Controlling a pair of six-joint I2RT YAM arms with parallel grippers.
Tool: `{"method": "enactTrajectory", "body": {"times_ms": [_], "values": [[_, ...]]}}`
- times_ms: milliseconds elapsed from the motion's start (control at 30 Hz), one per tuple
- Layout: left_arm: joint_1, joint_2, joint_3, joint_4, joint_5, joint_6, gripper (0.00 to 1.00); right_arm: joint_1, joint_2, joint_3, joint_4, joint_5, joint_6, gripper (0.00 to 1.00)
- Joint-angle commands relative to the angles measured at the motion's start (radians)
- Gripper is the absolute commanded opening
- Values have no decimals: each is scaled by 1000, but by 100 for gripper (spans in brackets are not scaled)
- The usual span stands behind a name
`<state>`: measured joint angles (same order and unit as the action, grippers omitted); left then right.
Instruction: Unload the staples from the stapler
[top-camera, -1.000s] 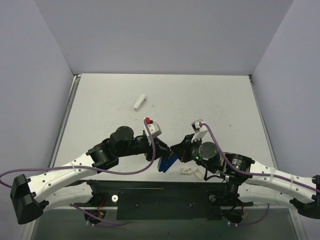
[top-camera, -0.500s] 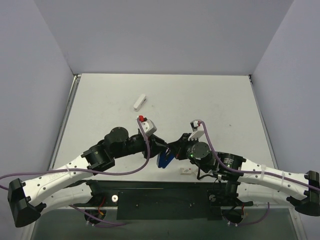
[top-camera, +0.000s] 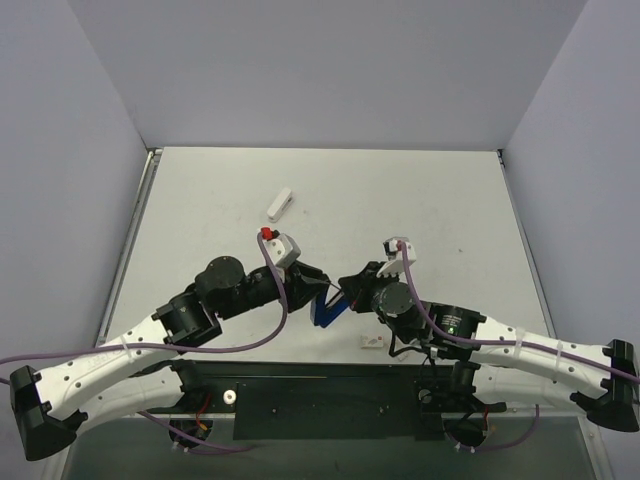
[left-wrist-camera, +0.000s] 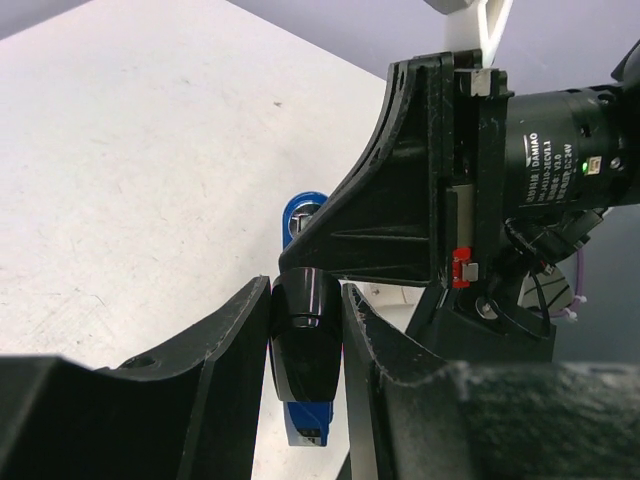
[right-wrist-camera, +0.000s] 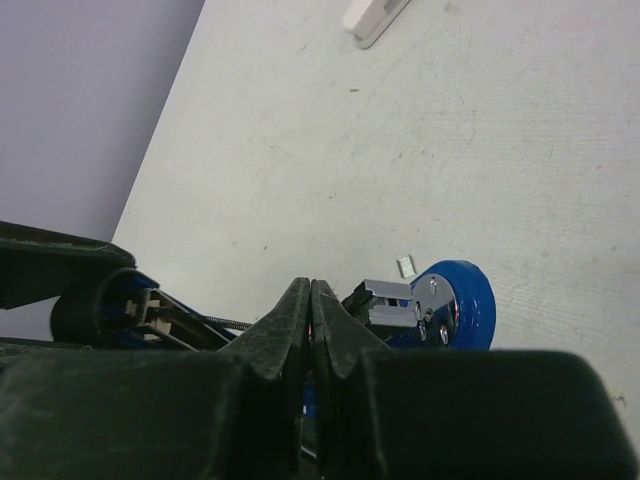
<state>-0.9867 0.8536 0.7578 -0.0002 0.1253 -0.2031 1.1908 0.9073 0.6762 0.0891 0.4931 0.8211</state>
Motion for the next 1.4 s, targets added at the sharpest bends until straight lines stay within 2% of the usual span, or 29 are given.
{"method": "enactTrajectory", "body": {"times_ms": [0,333,500,700,900,1067,1167,1367], "values": [[0,-51,31,206,-62,-21,0,-49,18,-49,44,78,-63,0],[2,-38,9,388,-162,-1,0,-164,64,-144,227,-28,-105,0],[2,25,26,442,-167,10,0,-175,84,-156,311,-47,-141,0],[2,87,71,425,-161,27,0,-192,24,-110,215,-10,-190,0],[2,94,89,394,-155,34,0,-192,-131,-52,63,56,-243,0],[2,108,95,371,-132,30,0,-192,-215,-20,8,38,-270,0],[0,125,109,348,-92,25,0,-191,-251,0,3,-25,-277,0],[0,121,107,290,-78,22,0,-189,-263,40,-37,-62,-301,0]]}}
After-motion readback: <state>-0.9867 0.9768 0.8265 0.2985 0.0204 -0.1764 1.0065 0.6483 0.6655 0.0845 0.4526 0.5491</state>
